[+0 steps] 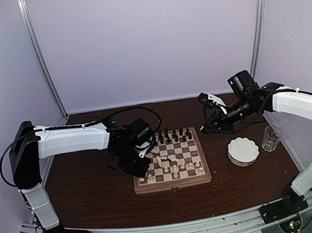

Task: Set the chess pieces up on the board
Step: Place the rook at a1.

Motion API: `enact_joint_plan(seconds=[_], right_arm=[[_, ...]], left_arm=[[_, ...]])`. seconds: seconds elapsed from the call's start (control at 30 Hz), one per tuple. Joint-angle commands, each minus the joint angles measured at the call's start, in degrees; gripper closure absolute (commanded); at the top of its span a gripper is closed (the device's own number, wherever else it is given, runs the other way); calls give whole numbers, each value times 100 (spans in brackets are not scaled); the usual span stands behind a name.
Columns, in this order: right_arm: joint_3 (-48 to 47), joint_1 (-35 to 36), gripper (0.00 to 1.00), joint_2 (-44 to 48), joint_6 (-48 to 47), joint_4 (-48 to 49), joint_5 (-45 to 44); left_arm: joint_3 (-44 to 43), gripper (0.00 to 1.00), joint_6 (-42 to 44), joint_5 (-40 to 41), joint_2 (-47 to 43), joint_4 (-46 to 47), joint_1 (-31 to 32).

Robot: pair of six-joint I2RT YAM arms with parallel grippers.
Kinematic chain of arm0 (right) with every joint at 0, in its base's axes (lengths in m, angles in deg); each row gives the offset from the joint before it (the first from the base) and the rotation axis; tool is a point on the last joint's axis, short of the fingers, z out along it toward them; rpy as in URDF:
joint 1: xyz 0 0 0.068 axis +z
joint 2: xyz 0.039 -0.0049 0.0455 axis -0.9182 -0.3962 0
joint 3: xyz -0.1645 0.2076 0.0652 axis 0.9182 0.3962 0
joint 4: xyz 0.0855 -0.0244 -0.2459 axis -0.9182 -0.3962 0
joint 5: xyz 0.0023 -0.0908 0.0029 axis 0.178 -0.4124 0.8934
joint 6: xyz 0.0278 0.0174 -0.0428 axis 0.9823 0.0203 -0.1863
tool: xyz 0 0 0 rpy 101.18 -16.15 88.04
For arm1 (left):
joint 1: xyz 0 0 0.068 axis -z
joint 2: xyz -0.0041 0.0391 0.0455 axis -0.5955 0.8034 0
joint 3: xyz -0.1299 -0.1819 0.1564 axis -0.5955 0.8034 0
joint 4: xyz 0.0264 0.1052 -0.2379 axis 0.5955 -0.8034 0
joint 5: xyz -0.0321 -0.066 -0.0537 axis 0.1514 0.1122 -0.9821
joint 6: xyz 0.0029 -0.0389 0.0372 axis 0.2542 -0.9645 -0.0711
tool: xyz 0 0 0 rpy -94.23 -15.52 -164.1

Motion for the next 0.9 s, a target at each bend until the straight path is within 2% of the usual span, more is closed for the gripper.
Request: enact_joint_plan(seconds=[0.0, 0.7, 0.87], right_arm=[[69, -44, 98, 8, -14, 101, 108], [70, -58, 98, 20, -13, 94, 108], [76, -54, 98, 12, -7, 97, 117]], left_arm=[[75, 95, -119, -176, 29, 299, 46], [41, 94, -111, 25, 176, 205, 65], [2, 86, -116, 26, 176, 183, 58]])
